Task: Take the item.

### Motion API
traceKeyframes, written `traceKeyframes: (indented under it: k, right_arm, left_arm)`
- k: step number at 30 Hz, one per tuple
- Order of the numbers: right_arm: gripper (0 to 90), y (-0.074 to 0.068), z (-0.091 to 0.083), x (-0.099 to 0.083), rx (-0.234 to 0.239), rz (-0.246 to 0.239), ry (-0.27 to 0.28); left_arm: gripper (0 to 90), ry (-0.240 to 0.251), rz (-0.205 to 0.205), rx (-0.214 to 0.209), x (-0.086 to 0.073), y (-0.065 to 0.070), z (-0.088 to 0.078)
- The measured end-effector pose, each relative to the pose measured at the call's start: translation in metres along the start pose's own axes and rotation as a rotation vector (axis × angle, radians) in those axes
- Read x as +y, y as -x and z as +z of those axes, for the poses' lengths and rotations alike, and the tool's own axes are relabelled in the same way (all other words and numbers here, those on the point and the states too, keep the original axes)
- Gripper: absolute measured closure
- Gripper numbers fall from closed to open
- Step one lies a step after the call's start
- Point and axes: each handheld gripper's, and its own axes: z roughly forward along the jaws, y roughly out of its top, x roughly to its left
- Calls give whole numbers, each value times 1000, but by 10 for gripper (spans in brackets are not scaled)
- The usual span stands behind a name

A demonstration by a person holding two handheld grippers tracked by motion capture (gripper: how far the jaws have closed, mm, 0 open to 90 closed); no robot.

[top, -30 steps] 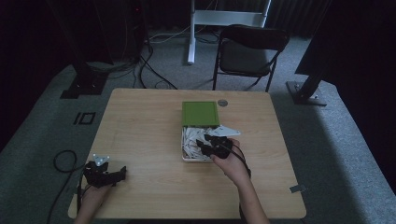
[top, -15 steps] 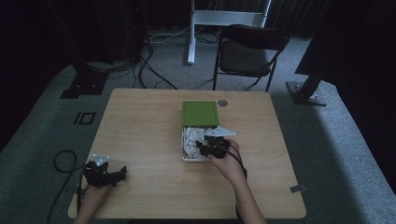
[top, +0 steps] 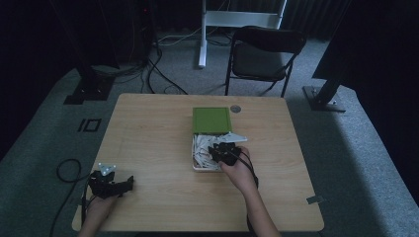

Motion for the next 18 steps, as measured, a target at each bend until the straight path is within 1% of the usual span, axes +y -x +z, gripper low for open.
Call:
traceKeyframes:
  k: [2, 4, 5, 6, 9, 12, 14, 16, 18]
  right_arm:
    - [778, 0, -1, 0, 1, 14, 10]
    - [809, 0, -2, 1, 0, 13, 20]
    - [816, 0, -3, 1, 2, 8, 17]
    - [819, 0, -4, 1, 8, 5, 18]
    - [824, -1, -6, 3, 5, -5, 27]
    - [828, 0, -10, 5, -3, -2, 47]
    - [829, 0, -13, 7, 4, 6, 63]
    - [832, 0, -16, 9, 7, 1, 64]
    - [833, 0, -19, 12, 9, -2, 78]
  left_arm:
    - [28, 0, 0, 0, 0, 0, 0]
    - [27, 0, 0, 0, 0, 0, 0]
    - [28, 0, 0, 0, 0, 0, 0]
    - [28, 0, 0, 0, 0, 0, 0]
    - [27, 1, -1, 0, 0, 0, 0]
    - [28, 1, -1, 0, 0, 0, 0]
    - [28, 1, -2, 0, 0, 0, 0]
    - [27, 1, 0, 1, 0, 0, 0]
    - [28, 1, 0, 1, 0, 0, 0]
